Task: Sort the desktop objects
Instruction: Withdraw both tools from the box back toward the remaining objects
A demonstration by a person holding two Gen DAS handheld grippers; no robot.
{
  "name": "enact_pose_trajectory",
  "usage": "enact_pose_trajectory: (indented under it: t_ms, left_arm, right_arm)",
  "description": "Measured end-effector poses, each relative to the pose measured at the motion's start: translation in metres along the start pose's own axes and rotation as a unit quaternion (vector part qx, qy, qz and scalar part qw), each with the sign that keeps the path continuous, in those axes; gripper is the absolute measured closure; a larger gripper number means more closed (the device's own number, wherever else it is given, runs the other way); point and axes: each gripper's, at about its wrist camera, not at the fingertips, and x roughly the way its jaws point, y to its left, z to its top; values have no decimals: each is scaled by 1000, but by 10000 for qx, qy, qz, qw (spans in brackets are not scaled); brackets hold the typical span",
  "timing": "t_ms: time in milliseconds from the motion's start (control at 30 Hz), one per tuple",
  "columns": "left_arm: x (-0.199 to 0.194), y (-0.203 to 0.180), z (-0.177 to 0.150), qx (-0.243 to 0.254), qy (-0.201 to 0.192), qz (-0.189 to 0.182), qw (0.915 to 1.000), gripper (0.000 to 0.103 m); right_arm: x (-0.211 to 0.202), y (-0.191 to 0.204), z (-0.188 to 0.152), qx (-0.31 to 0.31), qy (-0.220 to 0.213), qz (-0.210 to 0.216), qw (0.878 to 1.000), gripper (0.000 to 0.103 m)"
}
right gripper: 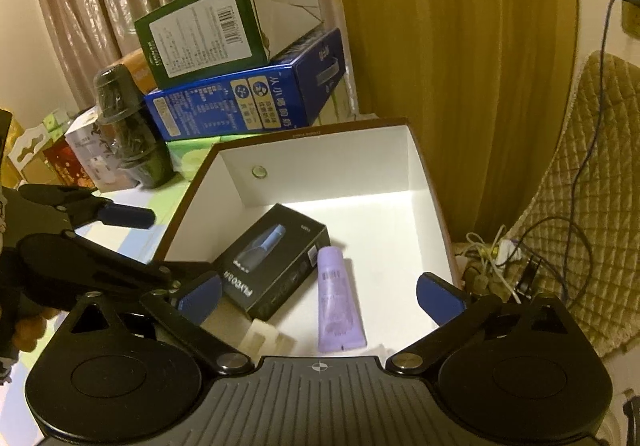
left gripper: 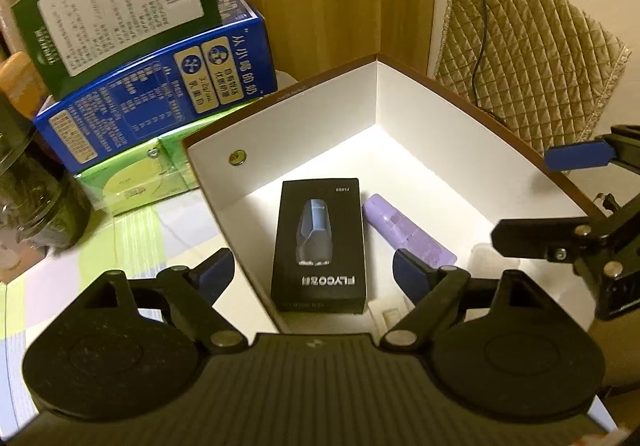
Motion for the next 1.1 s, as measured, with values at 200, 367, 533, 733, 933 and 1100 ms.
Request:
enact_pose_trajectory:
  t_ms: [200, 367, 533, 733, 933, 1100]
  left_arm:
    - [-27, 0, -12, -169, -44, 16, 9998, 14]
    - [-47, -3, -21, -274, -89, 58, 9996, 12]
    - [-68, -5, -33, -382, -158, 151, 9990, 10]
    - [-92, -7, -47, -439, -185, 265, 9985, 8]
    - [-113, -13, -65, -519, -240, 323, 9978, 7]
    - [-129, -16, -82, -607, -265, 385, 9971, 4]
  right_arm:
    - [-21, 7, -14, 38, -62, -50, 10000, 2]
    - [-37, 14, -23, 43, -135, -65, 9999, 2]
    - [-55, 24, -32, -30, -233, -72, 9997, 2]
    - [-71, 36, -45, -77, -280, -28, 9996, 2]
    - [-86, 45, -57, -138, -288, -53, 9995, 2]
    - [-93, 54, -68, -178, -243, -45, 9995, 2]
